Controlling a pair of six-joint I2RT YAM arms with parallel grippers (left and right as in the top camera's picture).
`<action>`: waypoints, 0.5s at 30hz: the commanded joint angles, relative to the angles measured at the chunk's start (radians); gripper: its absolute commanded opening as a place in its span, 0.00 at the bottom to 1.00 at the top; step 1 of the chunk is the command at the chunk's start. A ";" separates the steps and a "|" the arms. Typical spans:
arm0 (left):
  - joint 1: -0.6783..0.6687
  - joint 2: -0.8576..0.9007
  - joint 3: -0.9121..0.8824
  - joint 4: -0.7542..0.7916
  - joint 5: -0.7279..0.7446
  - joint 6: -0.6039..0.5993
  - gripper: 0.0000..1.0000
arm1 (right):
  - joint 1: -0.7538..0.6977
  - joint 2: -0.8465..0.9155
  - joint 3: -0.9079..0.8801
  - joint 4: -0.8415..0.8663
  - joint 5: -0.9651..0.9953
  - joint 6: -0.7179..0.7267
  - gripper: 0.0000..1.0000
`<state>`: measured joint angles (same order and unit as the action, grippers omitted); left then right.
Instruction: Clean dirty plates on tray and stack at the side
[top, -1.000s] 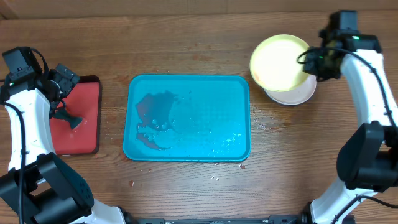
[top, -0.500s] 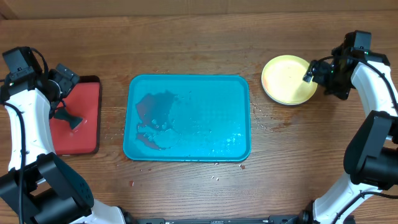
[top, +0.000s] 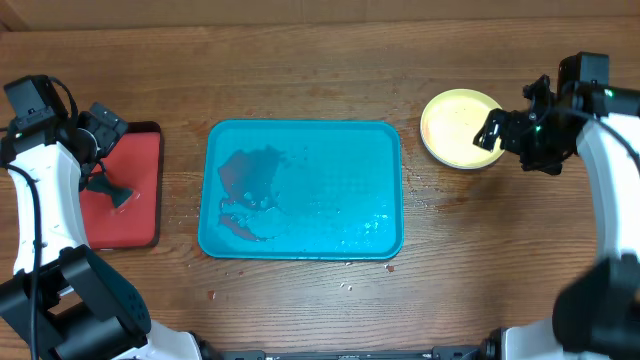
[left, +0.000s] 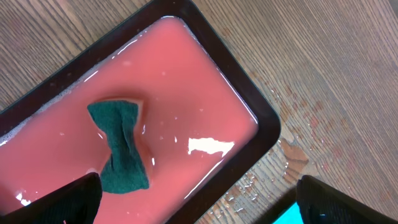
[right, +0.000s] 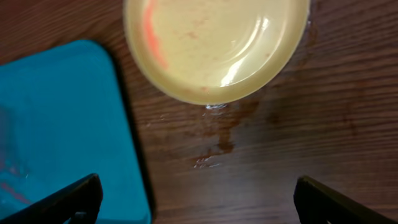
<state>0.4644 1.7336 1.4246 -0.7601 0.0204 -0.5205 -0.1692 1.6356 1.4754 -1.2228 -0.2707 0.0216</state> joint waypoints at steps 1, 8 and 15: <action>-0.006 -0.006 0.011 0.001 0.006 0.012 1.00 | 0.056 -0.143 -0.062 -0.021 -0.019 -0.052 1.00; -0.007 -0.006 0.011 0.001 0.006 0.012 1.00 | 0.188 -0.375 -0.209 -0.061 -0.029 0.050 1.00; -0.006 -0.006 0.011 0.002 0.006 0.012 1.00 | 0.226 -0.392 -0.214 -0.175 -0.003 0.064 1.00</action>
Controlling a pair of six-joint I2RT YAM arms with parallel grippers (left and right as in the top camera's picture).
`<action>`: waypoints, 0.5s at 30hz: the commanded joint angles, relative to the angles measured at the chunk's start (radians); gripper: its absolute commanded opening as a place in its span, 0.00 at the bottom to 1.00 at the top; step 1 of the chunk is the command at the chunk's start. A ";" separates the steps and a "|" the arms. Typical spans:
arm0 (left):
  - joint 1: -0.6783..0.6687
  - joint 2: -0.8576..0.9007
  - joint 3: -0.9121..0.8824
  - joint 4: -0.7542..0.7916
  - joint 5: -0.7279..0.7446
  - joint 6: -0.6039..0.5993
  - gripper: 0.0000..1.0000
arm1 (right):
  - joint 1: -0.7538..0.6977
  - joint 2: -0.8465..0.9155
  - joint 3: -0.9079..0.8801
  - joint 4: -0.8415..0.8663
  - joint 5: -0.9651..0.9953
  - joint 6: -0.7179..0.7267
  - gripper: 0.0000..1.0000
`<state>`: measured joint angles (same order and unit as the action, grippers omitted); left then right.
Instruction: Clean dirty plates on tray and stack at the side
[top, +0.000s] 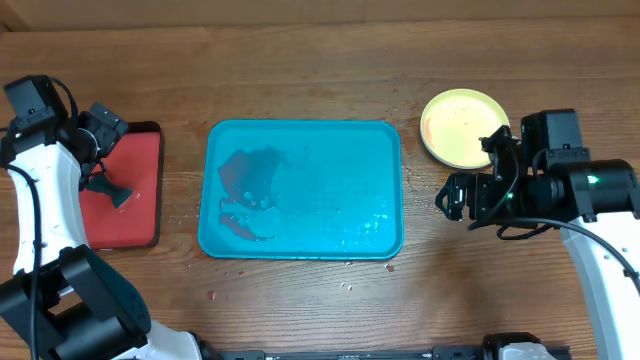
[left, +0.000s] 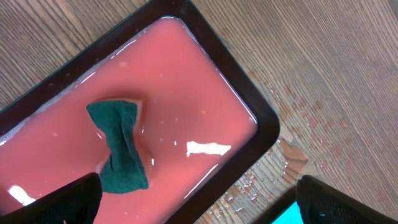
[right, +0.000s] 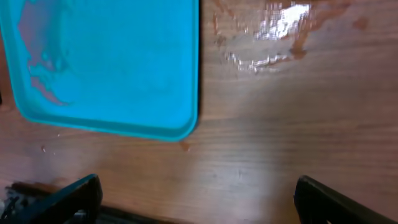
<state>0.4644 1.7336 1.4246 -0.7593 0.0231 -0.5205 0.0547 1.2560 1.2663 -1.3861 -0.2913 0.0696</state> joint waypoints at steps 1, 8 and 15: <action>-0.006 -0.006 0.011 0.000 0.003 0.012 0.99 | 0.002 -0.012 -0.005 -0.015 0.020 0.016 1.00; -0.008 -0.006 0.011 0.000 0.003 0.012 1.00 | 0.007 -0.010 -0.005 -0.012 0.020 0.016 1.00; -0.009 -0.006 0.011 0.000 0.003 0.012 1.00 | 0.027 -0.007 -0.005 -0.007 0.024 0.008 1.00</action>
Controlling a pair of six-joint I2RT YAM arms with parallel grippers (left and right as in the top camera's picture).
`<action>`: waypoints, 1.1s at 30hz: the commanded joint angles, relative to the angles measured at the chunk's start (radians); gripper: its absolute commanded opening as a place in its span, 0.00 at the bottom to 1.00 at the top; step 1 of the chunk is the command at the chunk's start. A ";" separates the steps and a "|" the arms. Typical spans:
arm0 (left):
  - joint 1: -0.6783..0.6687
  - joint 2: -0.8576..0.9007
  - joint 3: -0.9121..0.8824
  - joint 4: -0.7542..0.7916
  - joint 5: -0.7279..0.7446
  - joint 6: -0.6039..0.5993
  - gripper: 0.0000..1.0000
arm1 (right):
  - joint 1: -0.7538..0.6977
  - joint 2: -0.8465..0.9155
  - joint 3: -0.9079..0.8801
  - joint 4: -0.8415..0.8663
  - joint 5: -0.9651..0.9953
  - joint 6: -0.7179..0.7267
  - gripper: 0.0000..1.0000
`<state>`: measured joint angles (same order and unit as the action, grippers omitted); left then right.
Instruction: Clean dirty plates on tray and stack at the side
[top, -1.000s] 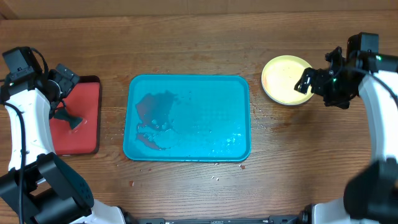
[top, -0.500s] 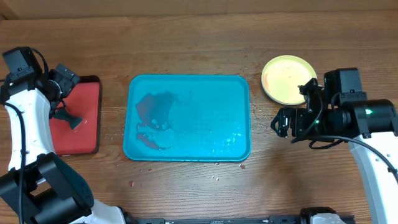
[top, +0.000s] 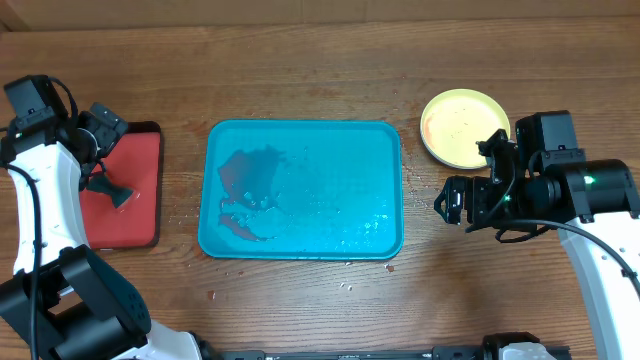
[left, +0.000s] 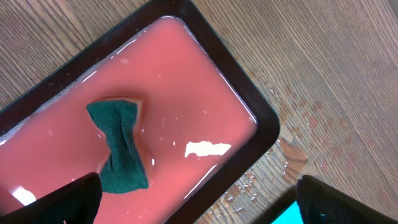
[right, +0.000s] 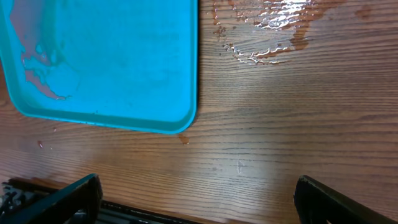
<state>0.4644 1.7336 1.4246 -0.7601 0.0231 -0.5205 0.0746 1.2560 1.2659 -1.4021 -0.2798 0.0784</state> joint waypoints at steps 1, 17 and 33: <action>-0.009 -0.006 0.011 0.001 0.003 0.012 1.00 | 0.007 -0.010 -0.005 0.018 0.020 -0.001 1.00; -0.008 -0.006 0.011 0.002 0.003 0.012 1.00 | 0.010 -0.427 -0.555 0.782 0.025 0.000 1.00; -0.008 -0.006 0.011 0.001 0.003 0.012 1.00 | 0.010 -1.066 -1.135 1.287 0.016 0.000 1.00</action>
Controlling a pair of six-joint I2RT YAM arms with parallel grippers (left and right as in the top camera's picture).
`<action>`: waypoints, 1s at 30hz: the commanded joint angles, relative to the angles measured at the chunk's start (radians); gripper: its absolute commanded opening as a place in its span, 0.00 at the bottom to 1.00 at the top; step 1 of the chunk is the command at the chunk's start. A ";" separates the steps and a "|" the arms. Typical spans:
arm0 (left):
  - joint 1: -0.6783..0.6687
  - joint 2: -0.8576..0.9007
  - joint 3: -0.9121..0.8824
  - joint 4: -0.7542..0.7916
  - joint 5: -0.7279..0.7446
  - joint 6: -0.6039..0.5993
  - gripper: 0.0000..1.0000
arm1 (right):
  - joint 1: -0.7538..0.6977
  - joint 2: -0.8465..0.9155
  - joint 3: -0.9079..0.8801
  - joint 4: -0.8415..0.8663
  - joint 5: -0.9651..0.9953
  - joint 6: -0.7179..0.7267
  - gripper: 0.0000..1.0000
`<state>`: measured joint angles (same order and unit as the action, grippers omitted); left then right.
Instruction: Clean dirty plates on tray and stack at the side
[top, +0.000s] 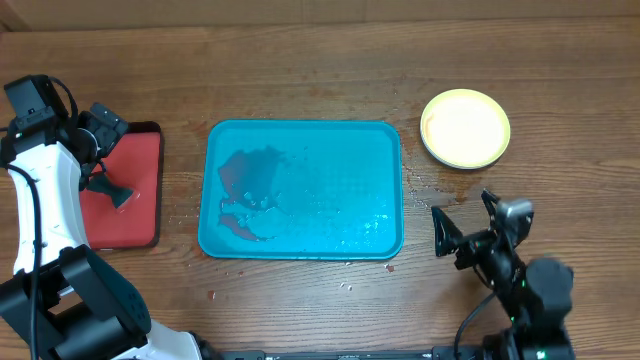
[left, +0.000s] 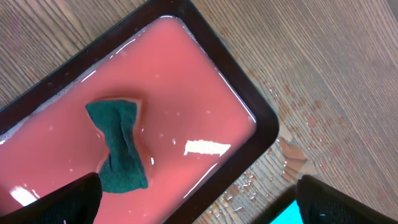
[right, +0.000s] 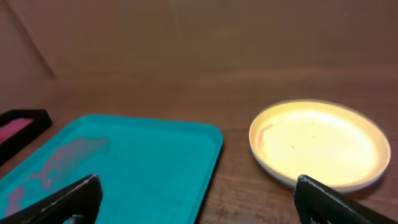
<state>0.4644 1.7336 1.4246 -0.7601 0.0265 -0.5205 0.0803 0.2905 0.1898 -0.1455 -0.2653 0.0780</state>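
Note:
A yellow plate (top: 465, 128) with a faint pink smear sits on the wood at the back right, off the teal tray (top: 300, 135); the right wrist view shows the plate (right: 320, 142) beyond and right of the tray (right: 155, 149). The tray carries no plates, only reddish smears and water. My right gripper (right: 199, 208) is open and empty, low near the front right, facing both. My left gripper (left: 199, 208) hangs open over the black basin (left: 249, 102) of pink liquid, and a green sponge (left: 118, 146) lies in it beside the left fingertip.
The basin (top: 150, 128) stands at the far left of the table. Drips and wet stains mark the wood between tray and plate (top: 425, 190) and beside the basin (left: 292, 134). A brown wall rises behind the table.
My right arm has drawn back from beside the tray's right edge to low at the front right, its camera now looking level at tray and plate. The left arm, sponge and plate have not moved.
First my right gripper was open right beside the yellow plate at the back right. Then it was nearer the front, next to the tray's right edge, the plate left where it lay. Now it sits low at the front. The left gripper stayed open over the basin throughout.

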 joint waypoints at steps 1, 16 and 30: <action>-0.008 -0.006 0.011 0.001 0.000 0.012 1.00 | 0.005 -0.133 -0.075 0.034 0.002 0.000 1.00; -0.008 -0.006 0.011 0.001 0.000 0.012 1.00 | 0.011 -0.288 -0.182 0.138 0.031 -0.156 1.00; -0.008 -0.006 0.011 0.002 0.000 0.012 1.00 | 0.011 -0.288 -0.182 0.133 0.187 -0.199 1.00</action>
<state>0.4644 1.7336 1.4246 -0.7601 0.0261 -0.5205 0.0860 0.0135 0.0185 -0.0166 -0.1215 -0.1089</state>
